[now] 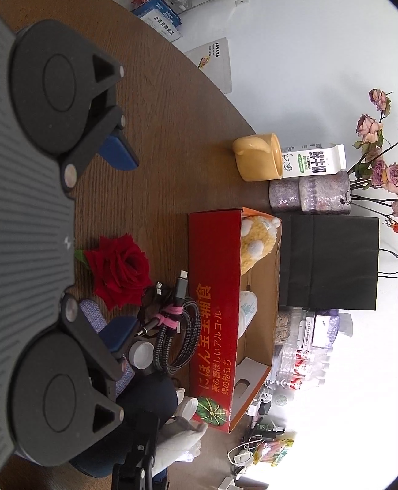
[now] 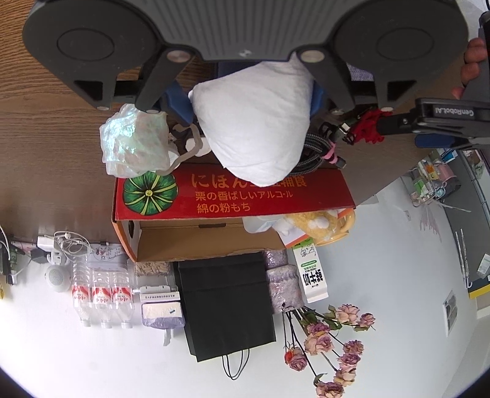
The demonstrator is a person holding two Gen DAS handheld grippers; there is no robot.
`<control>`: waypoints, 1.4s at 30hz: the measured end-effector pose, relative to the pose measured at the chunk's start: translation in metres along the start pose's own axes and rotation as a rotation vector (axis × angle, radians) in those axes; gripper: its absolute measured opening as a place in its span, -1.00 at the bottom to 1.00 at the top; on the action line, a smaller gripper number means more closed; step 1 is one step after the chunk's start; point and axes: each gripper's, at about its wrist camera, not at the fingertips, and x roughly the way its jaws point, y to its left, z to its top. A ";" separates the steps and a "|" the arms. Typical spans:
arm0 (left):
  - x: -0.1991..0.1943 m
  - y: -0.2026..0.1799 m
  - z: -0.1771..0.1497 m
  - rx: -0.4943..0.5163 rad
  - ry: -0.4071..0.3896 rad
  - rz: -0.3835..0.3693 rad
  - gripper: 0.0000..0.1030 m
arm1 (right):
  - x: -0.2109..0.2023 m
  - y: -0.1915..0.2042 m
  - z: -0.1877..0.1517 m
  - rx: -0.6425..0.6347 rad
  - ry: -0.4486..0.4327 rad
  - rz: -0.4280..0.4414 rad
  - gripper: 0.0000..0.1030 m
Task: Organize objects
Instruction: 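Close the right tool on the white cloth while the left tool grasps the red rose, then carry the white cloth and red rose into the box and open both tools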
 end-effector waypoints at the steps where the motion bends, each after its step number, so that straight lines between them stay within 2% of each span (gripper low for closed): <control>1: 0.001 -0.001 0.000 0.001 0.002 0.000 1.00 | -0.002 0.001 0.000 -0.006 -0.007 -0.004 0.42; 12: 0.018 -0.007 -0.001 0.010 0.022 -0.019 1.00 | -0.012 0.006 0.003 -0.036 -0.039 -0.026 0.42; 13: 0.020 -0.007 -0.002 0.011 0.024 -0.028 0.87 | -0.012 0.007 0.003 -0.037 -0.041 -0.027 0.42; 15: 0.024 -0.006 -0.004 0.002 0.041 -0.044 0.39 | -0.013 0.007 0.003 -0.039 -0.041 -0.030 0.42; 16: 0.025 -0.005 -0.004 -0.004 0.051 -0.058 -0.07 | -0.013 0.007 0.003 -0.039 -0.041 -0.031 0.42; 17: 0.025 -0.004 -0.005 -0.010 0.050 -0.062 -0.10 | -0.014 0.007 0.003 -0.039 -0.041 -0.032 0.42; 28: -0.001 0.009 0.002 -0.030 -0.039 -0.017 -0.16 | -0.018 0.010 0.006 -0.054 -0.057 -0.029 0.42; 42: -0.014 -0.015 0.050 -0.007 -0.188 -0.067 -0.16 | -0.022 0.023 0.041 -0.133 -0.146 -0.036 0.42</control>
